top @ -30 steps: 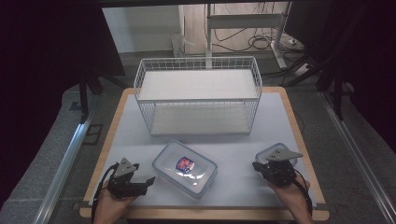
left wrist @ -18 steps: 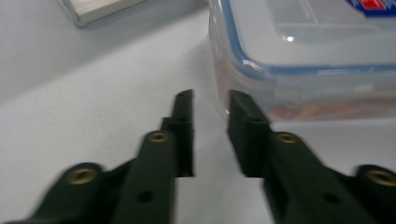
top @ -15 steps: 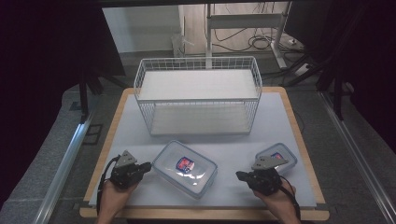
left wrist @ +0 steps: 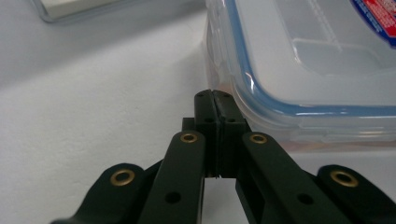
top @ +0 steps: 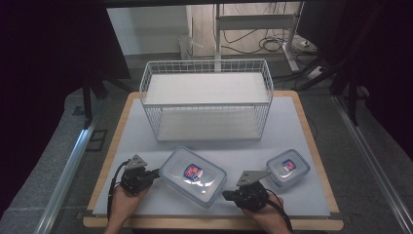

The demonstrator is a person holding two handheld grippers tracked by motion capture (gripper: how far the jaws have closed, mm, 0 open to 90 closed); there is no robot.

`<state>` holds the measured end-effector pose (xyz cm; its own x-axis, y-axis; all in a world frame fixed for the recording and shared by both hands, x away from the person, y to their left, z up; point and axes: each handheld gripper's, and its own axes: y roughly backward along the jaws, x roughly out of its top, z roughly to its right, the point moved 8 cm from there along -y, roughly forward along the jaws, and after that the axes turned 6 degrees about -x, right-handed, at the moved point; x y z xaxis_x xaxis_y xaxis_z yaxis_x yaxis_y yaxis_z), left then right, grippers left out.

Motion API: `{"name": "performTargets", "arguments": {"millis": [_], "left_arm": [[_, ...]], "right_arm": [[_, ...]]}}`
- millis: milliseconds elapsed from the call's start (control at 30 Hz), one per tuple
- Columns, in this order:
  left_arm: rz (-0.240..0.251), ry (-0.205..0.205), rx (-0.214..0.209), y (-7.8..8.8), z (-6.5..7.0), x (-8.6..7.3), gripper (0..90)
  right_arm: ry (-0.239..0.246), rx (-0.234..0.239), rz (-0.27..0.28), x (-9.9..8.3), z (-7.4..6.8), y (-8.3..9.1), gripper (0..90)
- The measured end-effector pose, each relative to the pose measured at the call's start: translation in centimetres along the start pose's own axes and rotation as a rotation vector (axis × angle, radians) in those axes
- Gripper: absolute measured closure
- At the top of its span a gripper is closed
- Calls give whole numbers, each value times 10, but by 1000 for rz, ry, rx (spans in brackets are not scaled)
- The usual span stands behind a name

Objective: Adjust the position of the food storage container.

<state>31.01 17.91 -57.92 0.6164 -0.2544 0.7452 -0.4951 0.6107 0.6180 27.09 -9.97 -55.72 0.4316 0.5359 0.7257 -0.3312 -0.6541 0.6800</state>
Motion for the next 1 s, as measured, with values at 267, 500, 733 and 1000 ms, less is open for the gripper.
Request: {"name": "performTargets", "arguments": {"millis": [267,500,733,1000], "left_arm": [[-11,21,-30,-2,11,-1,896],[-17,22,-52,-7,27,0,897],[-33,20,-84,-10,39,-1,897],[-50,-10,-115,-17,57,0,896]], "right_arm": [[-37,-61,3,1,19,2,891],[-85,-129,14,1,45,7,895],[-113,-183,13,4,65,6,897],[-131,-261,-6,7,88,7,898]]}}
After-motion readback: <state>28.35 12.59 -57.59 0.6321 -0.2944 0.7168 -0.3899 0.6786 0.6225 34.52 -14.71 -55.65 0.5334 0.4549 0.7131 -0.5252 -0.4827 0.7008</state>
